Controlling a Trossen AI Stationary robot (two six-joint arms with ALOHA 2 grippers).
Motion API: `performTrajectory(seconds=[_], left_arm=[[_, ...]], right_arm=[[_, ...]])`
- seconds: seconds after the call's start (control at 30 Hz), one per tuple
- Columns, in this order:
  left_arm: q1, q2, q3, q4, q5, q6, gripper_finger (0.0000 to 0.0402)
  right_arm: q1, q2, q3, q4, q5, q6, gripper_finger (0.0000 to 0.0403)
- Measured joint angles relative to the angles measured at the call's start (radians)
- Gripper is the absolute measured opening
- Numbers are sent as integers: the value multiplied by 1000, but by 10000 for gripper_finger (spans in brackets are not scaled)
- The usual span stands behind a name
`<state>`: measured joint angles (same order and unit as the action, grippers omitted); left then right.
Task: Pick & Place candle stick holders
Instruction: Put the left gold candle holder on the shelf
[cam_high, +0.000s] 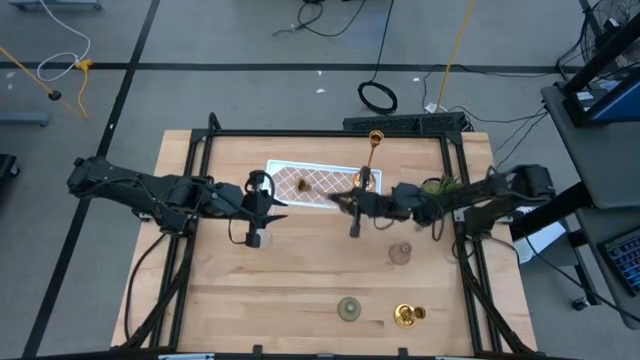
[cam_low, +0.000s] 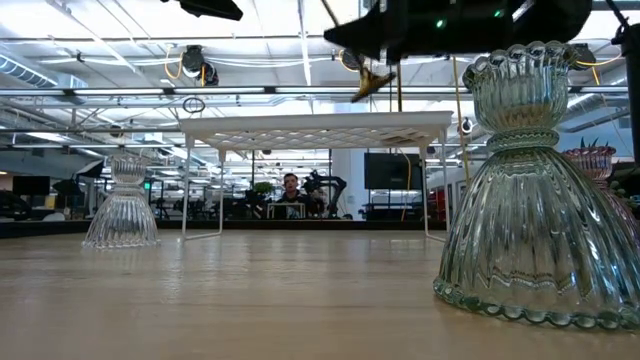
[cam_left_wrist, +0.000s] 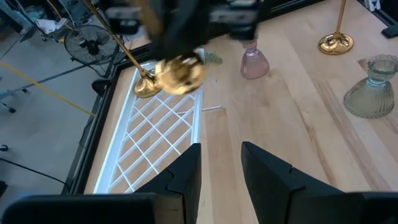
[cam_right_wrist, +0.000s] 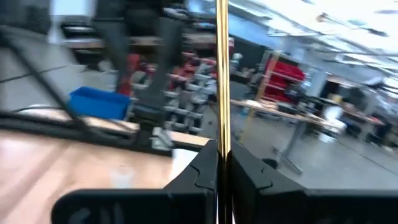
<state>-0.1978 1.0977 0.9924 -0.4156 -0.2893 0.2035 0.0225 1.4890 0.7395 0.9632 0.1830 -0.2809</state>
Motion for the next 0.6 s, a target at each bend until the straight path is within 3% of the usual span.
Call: performTrajectory(seconds=[0.33,0.6], left_arm=[[0,0,0,-3,0,0,120],[0,0,0,-8,0,1,120]], right_arm=[[-86,48,1,27,5,164,9],[-75,49,1,-25,3,174,9]])
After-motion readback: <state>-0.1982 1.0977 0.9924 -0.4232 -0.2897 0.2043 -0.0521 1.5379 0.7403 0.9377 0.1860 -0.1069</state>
